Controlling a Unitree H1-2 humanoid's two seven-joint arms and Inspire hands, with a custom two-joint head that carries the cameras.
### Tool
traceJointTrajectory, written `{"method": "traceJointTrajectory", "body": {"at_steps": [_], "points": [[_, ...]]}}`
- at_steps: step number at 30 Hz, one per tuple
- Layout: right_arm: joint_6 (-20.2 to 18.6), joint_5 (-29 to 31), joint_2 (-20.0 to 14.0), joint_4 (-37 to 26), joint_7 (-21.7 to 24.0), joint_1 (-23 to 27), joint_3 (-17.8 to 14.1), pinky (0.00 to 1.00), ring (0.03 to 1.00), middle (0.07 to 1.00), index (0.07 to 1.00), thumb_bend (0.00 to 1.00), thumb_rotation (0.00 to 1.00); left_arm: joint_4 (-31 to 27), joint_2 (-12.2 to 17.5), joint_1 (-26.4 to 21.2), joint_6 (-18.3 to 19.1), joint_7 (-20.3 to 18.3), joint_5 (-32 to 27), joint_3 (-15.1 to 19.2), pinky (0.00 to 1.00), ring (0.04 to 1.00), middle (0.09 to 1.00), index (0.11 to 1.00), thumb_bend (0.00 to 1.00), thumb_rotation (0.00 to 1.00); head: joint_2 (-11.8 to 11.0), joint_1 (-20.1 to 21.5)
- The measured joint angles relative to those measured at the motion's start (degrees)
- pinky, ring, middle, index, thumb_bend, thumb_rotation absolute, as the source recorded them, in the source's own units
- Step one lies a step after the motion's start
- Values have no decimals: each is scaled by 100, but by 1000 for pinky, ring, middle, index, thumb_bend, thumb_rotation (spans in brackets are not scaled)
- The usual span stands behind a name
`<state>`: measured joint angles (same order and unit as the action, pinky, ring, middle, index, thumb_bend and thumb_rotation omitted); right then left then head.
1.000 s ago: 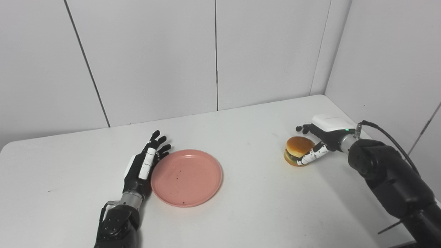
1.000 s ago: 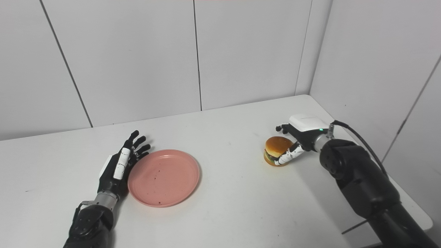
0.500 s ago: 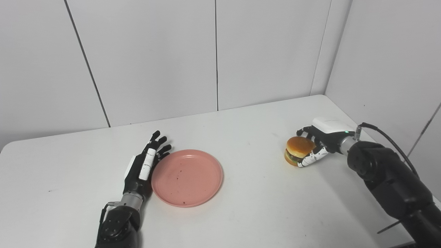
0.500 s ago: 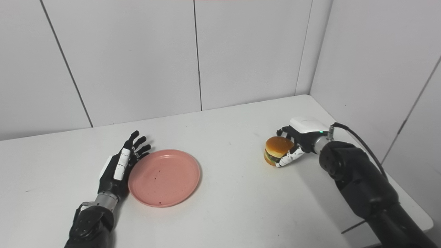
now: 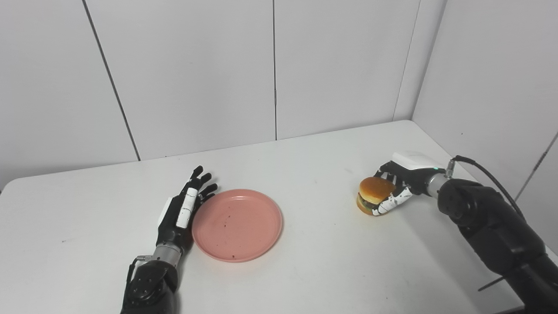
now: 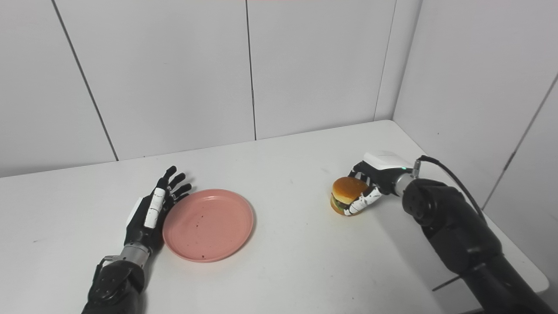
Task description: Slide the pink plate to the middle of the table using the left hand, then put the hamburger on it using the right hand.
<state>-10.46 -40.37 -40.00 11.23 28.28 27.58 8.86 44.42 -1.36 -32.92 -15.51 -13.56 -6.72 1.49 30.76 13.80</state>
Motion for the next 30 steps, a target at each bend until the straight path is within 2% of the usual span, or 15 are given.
{"method": "traceJointTrajectory", "body": {"at_steps": [6,14,16,22,30], "points": [[1,42,1,-32,-21,0,-2,491,564,613,603,888,412,7,1,-1,0,0,1,-4,861,862,932,938,844,859,9,9],[4,127,0,-135,-32,-1,-4,465,546,607,620,870,398,8,2,-1,0,27,14,-10,856,861,932,940,858,863,26,-9],[5,151,-2,-244,-32,-1,-5,451,534,602,623,871,408,7,1,-1,3,48,15,-13,855,859,931,940,863,865,35,-18],[-20,192,-7,-617,28,69,-7,492,555,599,636,868,396,14,6,-3,2,73,43,-37,847,858,928,945,856,876,35,-79],[-121,309,68,-1271,250,423,-19,485,553,596,623,858,365,10,3,-3,4,125,137,-95,841,861,929,941,865,880,70,-228]]}}
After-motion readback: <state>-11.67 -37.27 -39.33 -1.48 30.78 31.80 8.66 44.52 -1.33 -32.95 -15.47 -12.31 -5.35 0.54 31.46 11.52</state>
